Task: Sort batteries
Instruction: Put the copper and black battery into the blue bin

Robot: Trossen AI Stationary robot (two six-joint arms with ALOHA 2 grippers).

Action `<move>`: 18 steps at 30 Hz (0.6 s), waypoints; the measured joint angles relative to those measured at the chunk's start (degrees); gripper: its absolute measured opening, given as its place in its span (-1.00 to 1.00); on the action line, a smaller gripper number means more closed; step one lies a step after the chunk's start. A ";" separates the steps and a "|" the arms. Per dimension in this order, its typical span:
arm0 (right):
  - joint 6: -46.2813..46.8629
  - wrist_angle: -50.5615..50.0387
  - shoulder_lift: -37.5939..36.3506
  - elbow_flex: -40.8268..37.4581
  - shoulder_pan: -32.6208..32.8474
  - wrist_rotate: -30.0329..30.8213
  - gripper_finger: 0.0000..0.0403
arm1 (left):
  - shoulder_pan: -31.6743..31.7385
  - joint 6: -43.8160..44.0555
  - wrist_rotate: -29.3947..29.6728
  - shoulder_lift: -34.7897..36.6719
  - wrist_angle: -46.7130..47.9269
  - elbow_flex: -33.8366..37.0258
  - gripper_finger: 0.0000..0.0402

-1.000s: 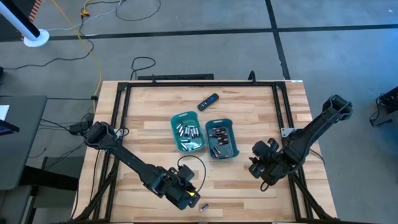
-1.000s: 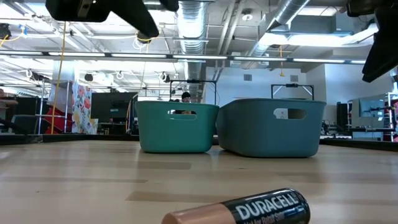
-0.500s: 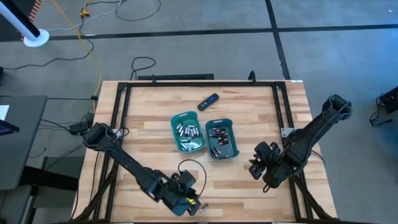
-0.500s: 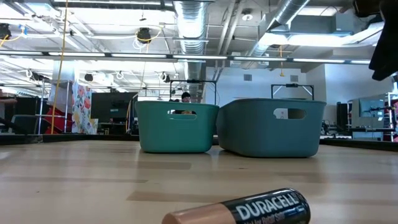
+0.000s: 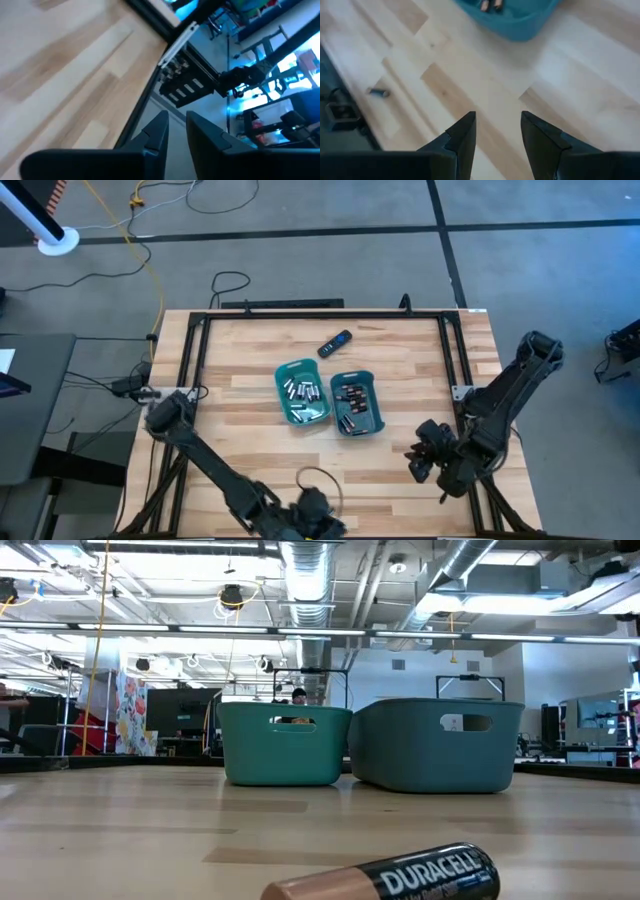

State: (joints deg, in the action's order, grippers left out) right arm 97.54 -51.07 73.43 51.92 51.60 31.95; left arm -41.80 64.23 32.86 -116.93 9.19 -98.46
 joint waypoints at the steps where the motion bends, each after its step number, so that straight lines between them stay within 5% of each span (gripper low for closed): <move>1: 0.00 0.49 0.02 0.00 0.68 -0.01 -0.15 | 0.16 -1.33 -0.08 -1.94 0.28 -2.54 -0.71; 12: 2.97 0.75 0.05 0.00 8.95 -0.01 -0.15 | 6.64 -0.70 -7.17 -16.96 25.81 -31.62 -0.79; 18: 3.12 0.09 0.05 0.00 12.23 -0.03 -0.15 | 10.22 0.69 -16.72 -18.27 32.62 -33.71 -0.79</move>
State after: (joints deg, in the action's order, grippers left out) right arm 100.66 -50.98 73.47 51.92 63.83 31.92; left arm -31.58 64.93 16.14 -135.20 41.80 -132.17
